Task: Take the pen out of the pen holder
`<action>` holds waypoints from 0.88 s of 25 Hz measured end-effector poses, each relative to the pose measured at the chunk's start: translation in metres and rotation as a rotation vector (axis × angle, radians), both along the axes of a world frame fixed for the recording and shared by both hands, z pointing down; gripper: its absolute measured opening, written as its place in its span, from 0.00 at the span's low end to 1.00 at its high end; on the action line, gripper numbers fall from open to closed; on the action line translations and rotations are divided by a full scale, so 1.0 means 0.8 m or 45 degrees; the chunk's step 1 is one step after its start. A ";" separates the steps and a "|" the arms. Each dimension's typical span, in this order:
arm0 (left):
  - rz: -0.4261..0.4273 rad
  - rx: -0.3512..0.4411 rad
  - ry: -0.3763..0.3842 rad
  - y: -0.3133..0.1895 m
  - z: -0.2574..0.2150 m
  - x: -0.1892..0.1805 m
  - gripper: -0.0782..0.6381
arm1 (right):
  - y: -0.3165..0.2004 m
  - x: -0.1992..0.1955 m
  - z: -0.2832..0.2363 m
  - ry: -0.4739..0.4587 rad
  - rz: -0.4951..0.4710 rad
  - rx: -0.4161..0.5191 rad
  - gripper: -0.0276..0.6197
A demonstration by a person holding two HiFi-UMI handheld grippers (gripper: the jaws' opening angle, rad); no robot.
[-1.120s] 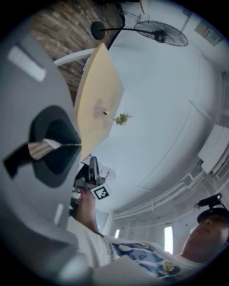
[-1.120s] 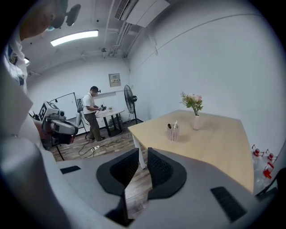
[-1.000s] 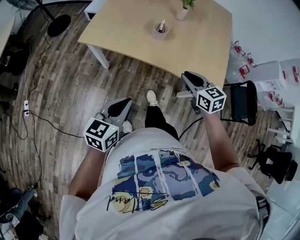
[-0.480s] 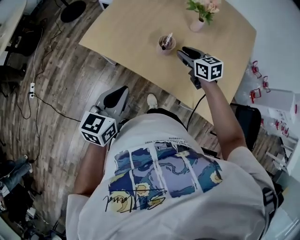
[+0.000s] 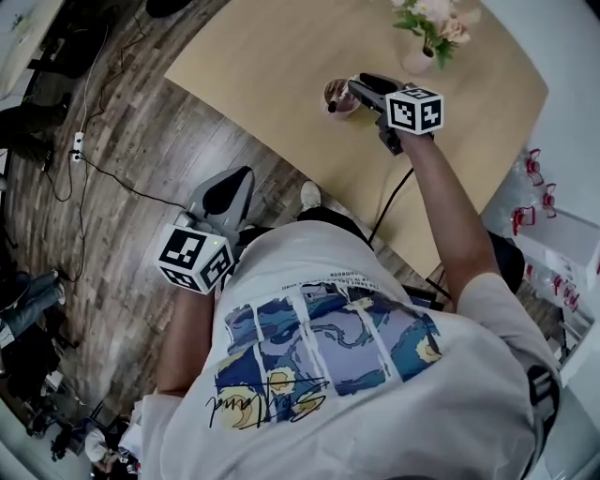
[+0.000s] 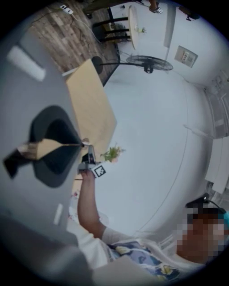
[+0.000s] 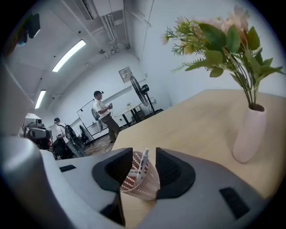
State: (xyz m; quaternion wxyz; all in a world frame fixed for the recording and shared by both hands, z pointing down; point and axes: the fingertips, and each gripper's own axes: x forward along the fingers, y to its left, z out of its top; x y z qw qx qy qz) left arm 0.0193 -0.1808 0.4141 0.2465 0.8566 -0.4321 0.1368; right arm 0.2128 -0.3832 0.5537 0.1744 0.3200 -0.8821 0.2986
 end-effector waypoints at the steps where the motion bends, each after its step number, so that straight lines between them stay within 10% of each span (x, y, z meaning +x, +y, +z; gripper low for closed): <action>1: -0.011 -0.009 -0.004 -0.001 0.002 0.000 0.13 | -0.003 -0.003 0.002 -0.008 -0.013 -0.004 0.26; 22: -0.047 -0.006 -0.005 -0.005 0.005 -0.008 0.13 | -0.009 -0.005 -0.035 0.019 -0.010 0.195 0.09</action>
